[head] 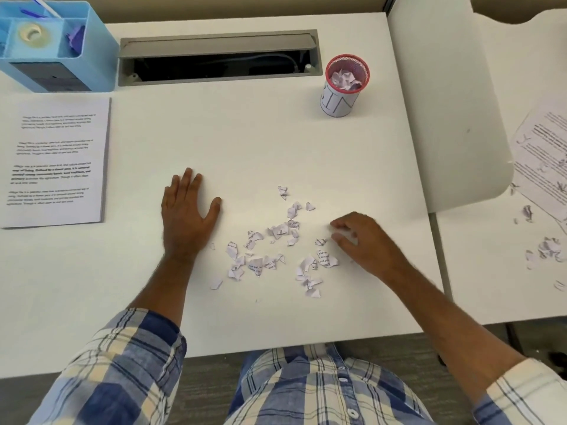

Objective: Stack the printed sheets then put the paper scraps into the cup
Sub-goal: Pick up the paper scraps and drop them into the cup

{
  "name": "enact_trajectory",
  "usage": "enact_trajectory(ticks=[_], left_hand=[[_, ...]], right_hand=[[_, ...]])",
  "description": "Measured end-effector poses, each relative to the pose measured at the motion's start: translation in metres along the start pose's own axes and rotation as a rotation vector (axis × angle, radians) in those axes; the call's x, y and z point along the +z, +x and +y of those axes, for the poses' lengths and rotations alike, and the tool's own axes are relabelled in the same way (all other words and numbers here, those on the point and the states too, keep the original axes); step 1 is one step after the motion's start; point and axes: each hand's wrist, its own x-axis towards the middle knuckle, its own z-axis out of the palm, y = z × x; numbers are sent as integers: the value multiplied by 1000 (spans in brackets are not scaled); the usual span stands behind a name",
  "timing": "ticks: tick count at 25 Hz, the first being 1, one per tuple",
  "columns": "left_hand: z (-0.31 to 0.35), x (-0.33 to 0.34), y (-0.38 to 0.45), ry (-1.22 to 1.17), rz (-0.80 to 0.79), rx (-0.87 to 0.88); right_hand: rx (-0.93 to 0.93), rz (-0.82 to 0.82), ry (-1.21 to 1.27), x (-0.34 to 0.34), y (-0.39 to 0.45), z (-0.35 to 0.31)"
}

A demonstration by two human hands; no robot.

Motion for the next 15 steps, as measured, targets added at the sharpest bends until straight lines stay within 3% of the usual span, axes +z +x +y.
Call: enact_trajectory(ticks=[7,15], left_hand=[[1,0,-1,-3,3,-5],[0,1,-1,-9,6,-5]], right_hand=[[-70,-206,-223,29,-42,-12],[-315,-143,-213,65,-43,-22]])
